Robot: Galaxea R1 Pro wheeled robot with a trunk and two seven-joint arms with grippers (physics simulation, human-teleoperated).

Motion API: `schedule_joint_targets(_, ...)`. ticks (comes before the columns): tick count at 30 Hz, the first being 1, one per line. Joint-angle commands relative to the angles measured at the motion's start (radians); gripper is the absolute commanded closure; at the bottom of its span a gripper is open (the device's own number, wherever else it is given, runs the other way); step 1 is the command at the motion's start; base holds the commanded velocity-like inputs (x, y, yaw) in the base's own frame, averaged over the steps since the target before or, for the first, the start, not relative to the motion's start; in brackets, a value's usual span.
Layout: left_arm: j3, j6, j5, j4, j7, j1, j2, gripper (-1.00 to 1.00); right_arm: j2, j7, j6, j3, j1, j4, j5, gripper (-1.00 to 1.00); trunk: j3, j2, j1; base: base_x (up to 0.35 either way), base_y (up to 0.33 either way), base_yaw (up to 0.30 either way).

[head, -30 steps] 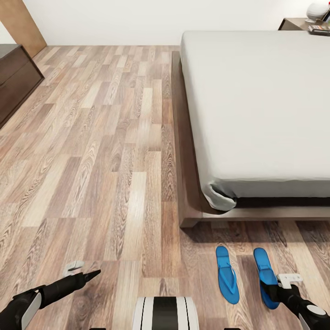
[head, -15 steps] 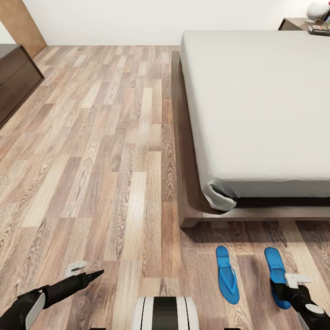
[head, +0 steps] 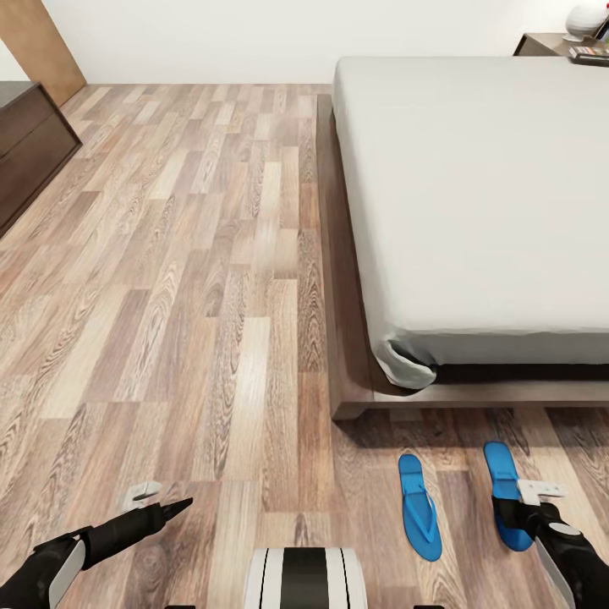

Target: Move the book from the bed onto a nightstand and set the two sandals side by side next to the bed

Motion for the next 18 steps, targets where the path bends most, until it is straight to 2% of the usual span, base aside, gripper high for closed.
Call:
schedule_joint_targets(1,0.002,0.01,0.006,0.0,-0.003,-0.001,0.0,-1.0,0.0,0.006,0.006,-0.004,0.0,-0.002,0.003,1.0,-0.001,0.0,0.0,0.0,0.0,0.0)
schedule_joint_targets(5,0.002,0.01,0.006,0.0,-0.003,0.0,0.001,-1.0,0.0,0.006,0.007,-0.003,0.0,0.0,0.003,1.0,-0.001,0.0,0.0,0.0,0.065,0.0)
schedule_joint_targets(12,0.002,0.01,0.006,0.0,-0.002,0.0,0.001,-1.0,0.0,0.006,0.007,-0.002,0.0,0.001,0.004,1.0,-0.001,0.0,0.0,0.0,0.234,0.0)
schedule_joint_targets(18,0.002,0.01,0.006,0.0,-0.002,0.0,0.001,-1.0,0.001,0.006,0.007,-0.002,0.0,0.001,0.004,1.0,-0.001,0.0,0.0,0.0,0.049,0.0)
